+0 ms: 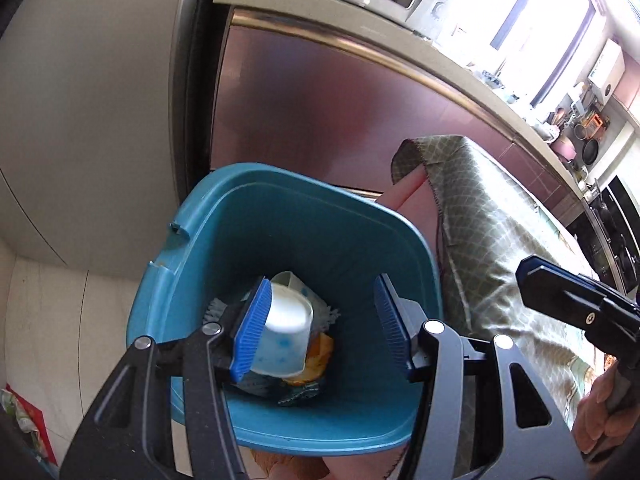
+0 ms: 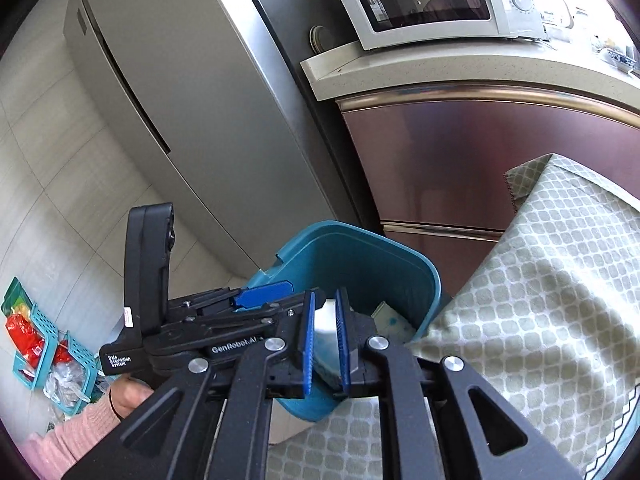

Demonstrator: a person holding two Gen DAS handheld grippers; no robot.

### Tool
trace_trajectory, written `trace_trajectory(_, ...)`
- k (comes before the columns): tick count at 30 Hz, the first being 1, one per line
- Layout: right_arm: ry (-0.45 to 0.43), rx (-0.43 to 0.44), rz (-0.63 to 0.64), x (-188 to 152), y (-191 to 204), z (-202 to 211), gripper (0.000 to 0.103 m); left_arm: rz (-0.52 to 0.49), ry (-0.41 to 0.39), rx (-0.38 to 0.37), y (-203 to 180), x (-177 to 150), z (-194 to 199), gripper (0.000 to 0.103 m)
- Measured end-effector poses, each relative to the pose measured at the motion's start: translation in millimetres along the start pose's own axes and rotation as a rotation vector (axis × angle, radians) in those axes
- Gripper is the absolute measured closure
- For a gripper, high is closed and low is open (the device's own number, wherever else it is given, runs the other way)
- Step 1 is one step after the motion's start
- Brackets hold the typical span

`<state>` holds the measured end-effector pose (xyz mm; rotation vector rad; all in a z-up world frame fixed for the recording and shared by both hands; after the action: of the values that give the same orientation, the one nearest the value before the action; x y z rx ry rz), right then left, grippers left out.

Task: Collect trash
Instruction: 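Carry the cup and orange peel over the teal bin and open both grippers, then move both tools back over the table toward the peel and tissue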

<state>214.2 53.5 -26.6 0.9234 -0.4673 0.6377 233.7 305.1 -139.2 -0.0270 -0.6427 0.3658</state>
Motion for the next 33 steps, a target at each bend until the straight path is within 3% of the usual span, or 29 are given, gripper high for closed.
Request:
trace_trajectory(10, -0.043, 0.036, 0.041, -11.1, 14.9, 39.1, 0.084, -0.047, -0.097, -0.065, -21.7, -8.3, 50.3, 0.051)
trace_trajectory(19, -0.131, 0.018, 0.081, -37.1, 28.3, 106.1, 0.076, -0.165, -0.204, -0.213, -78.5, -20.0, 112.5, 0.048)
trace_trajectory(26, -0.212, -0.071, 0.065, -69.0, 21.3, 174.4, 0.072, -0.268, -0.182, -0.353, -147.7, -47.6, 133.4, 0.048)
trace_trajectory(33, -0.279, -0.225, -0.028, -120.5, -5.4, 249.1, 0.072, -0.375, -0.104, -0.475, -225.4, -89.1, 136.1, 0.048)
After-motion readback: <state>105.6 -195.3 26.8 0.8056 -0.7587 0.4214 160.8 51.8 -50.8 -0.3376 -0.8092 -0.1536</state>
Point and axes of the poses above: each gripper's, at about its wrist camera, not at the fingertips, and z roughly against the way its jaws point, y to its left, x to its top, the point moved 3 cm from there along -z, roughly the way its jaws point, and after that the axes turned 14 degrees about x, right-handed, at the moved point
